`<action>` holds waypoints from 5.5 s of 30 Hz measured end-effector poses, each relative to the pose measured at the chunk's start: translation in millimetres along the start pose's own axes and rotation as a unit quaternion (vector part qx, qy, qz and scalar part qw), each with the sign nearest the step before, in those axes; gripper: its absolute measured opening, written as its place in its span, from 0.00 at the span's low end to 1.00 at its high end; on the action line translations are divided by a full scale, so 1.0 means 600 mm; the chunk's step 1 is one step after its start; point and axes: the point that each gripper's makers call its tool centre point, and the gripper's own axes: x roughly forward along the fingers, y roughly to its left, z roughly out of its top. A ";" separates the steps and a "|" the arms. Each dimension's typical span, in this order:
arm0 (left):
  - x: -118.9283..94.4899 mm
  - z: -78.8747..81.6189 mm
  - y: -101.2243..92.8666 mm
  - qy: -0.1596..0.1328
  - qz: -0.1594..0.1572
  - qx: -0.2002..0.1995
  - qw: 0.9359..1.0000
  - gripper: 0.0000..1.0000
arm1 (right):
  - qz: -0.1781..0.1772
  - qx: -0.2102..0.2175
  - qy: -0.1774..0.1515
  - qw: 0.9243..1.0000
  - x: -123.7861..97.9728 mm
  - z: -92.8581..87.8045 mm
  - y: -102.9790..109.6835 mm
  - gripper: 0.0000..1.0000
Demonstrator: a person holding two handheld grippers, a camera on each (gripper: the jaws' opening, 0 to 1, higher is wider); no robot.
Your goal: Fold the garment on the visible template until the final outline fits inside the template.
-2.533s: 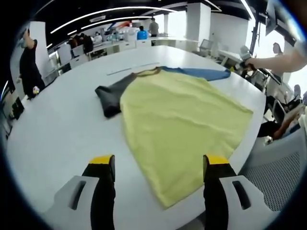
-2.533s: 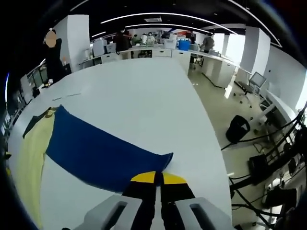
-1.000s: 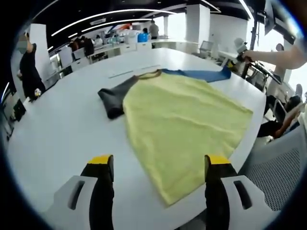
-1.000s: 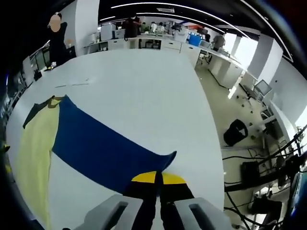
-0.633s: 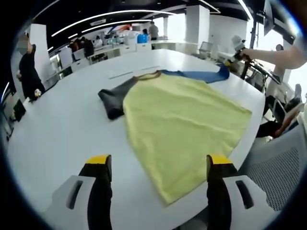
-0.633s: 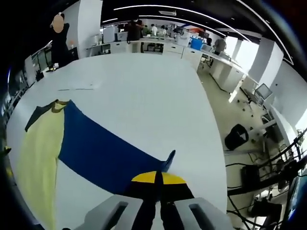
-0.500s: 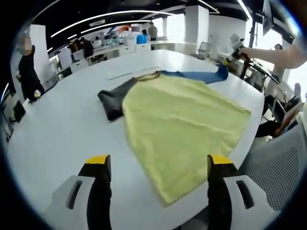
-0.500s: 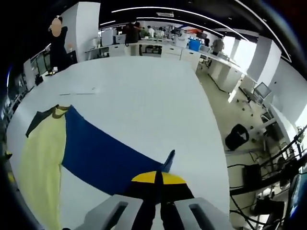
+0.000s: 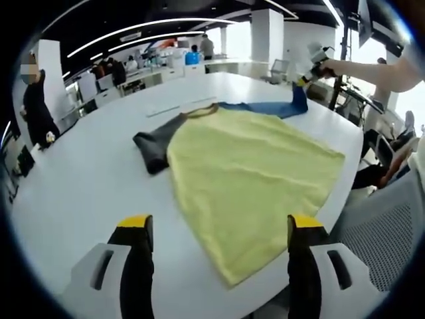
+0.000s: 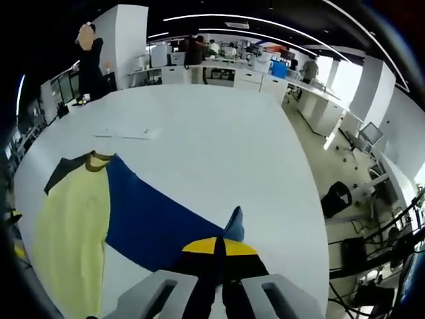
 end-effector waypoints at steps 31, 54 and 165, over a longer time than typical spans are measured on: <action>-0.002 0.006 -0.010 -0.006 -0.013 0.006 1.000 0.84 | 0.070 -0.046 -0.015 0.996 0.027 0.084 0.135 0.00; -0.004 -0.001 -0.016 -0.007 -0.020 0.000 1.000 0.87 | 0.113 -0.065 -0.022 0.991 0.020 0.102 0.265 0.00; 0.019 -0.047 0.036 0.030 -0.010 -0.030 0.999 0.83 | 0.271 -0.189 0.029 0.943 0.089 0.091 0.763 0.00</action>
